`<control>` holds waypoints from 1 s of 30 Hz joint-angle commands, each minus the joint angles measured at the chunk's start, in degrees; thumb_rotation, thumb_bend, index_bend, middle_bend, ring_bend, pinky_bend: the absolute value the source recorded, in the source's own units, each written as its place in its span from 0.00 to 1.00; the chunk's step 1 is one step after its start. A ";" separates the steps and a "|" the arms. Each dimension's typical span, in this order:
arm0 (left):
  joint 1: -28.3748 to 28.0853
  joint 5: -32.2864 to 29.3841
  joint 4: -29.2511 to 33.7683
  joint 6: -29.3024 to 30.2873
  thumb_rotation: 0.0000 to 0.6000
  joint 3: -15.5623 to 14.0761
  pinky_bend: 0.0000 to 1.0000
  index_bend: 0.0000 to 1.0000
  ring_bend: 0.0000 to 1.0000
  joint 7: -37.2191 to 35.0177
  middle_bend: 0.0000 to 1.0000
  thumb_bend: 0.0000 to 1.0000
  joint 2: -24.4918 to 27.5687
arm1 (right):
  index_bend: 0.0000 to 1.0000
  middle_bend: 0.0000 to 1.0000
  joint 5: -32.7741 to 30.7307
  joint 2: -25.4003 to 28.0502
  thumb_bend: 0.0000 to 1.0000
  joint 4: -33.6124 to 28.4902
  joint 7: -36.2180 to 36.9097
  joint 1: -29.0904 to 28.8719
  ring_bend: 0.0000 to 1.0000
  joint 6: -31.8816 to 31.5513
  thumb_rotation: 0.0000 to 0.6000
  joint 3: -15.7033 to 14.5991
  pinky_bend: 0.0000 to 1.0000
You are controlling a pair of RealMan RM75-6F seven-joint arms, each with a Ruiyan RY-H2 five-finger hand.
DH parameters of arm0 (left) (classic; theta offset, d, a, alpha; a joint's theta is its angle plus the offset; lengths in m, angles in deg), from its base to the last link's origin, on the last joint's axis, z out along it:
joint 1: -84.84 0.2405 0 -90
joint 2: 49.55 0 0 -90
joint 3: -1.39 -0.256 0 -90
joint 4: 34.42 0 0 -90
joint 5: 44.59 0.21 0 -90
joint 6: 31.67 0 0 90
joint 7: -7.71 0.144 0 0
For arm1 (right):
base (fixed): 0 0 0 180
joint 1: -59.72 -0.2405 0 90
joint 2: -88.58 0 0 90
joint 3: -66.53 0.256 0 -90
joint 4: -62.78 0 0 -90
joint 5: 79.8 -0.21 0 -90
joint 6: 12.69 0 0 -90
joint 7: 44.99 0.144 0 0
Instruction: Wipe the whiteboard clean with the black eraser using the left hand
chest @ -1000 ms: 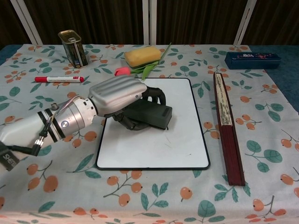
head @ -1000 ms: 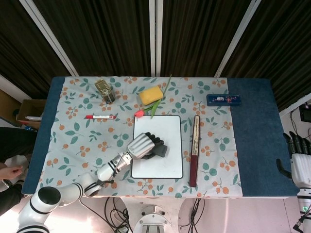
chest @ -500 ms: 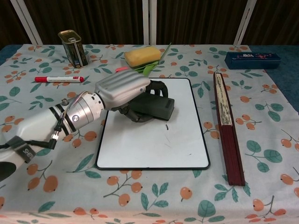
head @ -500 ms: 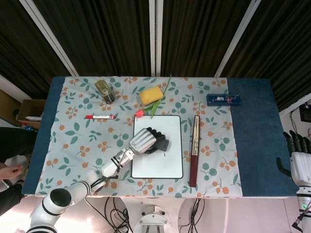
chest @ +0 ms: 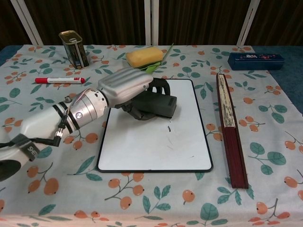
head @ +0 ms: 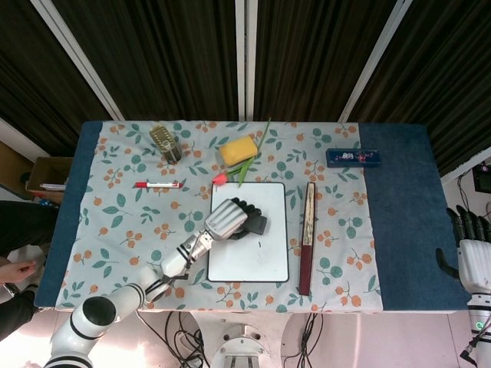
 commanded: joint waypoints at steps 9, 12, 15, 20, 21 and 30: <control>1.51 2.23 8.30 3.84 1.00 -2.29 0.67 0.78 0.59 3.57 0.73 0.64 2.36 | 0.00 0.00 0.03 0.03 0.32 0.32 0.60 0.17 0.00 0.00 1.00 -0.18 0.00; 1.86 2.80 10.89 4.14 1.00 -2.97 0.67 0.78 0.59 4.77 0.73 0.64 2.99 | 0.00 0.00 0.18 0.10 0.32 0.12 0.84 0.13 0.00 0.12 1.00 -0.25 0.00; 2.41 3.37 13.02 4.71 1.00 -3.65 0.67 0.78 0.59 5.92 0.73 0.64 3.64 | 0.00 0.00 0.44 0.31 0.32 -0.09 1.24 0.20 0.00 -0.22 1.00 -0.19 0.00; 3.93 3.96 15.93 5.74 1.00 -4.62 0.67 0.78 0.60 8.74 0.74 0.64 4.24 | 0.00 0.00 0.57 0.47 0.32 0.00 1.57 0.37 0.00 -0.63 1.00 -0.13 0.00; 4.11 4.14 16.11 5.84 1.00 -4.82 0.67 0.78 0.60 9.28 0.74 0.64 4.21 | 0.00 0.00 0.52 0.46 0.32 0.04 1.61 0.36 0.00 -0.56 1.00 -0.14 0.00; 5.27 4.75 14.24 5.95 1.00 -5.32 0.67 0.79 0.60 11.65 0.74 0.64 1.86 | 0.00 0.00 0.57 0.50 0.32 0.21 1.88 0.55 0.00 -0.65 1.00 -0.30 0.00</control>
